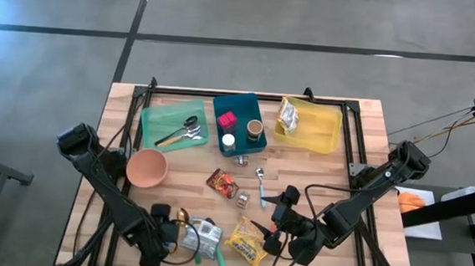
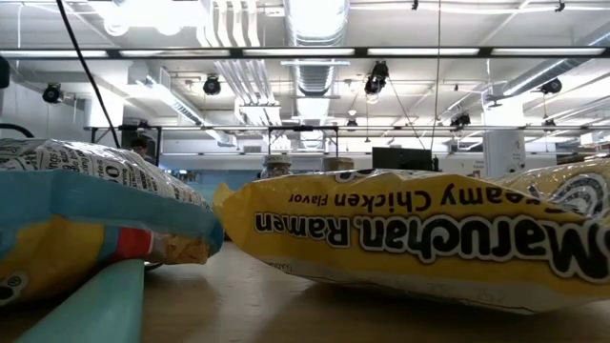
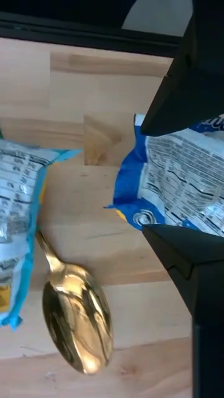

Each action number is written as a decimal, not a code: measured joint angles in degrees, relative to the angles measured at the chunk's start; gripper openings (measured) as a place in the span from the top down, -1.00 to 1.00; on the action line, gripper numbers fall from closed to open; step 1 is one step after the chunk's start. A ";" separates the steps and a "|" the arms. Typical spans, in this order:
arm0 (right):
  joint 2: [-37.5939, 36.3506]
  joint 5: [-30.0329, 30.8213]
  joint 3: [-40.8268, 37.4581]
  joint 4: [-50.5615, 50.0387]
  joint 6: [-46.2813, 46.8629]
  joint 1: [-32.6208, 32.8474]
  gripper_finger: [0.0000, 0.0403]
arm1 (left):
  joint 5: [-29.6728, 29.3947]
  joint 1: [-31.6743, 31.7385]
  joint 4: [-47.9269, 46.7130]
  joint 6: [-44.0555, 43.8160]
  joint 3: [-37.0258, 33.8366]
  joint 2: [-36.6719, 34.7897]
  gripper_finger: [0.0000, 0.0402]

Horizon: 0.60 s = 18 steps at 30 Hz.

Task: Pick & Place Food Item
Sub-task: Put the blue noodle pack into the yellow bin

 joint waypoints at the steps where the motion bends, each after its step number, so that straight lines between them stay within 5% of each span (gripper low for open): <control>1: 0.00 -0.02 0.00 0.00 -0.02 0.00 -0.73 | -0.02 0.06 0.38 0.28 0.00 0.17 -0.23; 18: 0.00 -0.15 -0.07 0.01 -0.20 0.00 -0.73 | 0.85 1.55 1.64 5.99 0.00 5.68 -0.22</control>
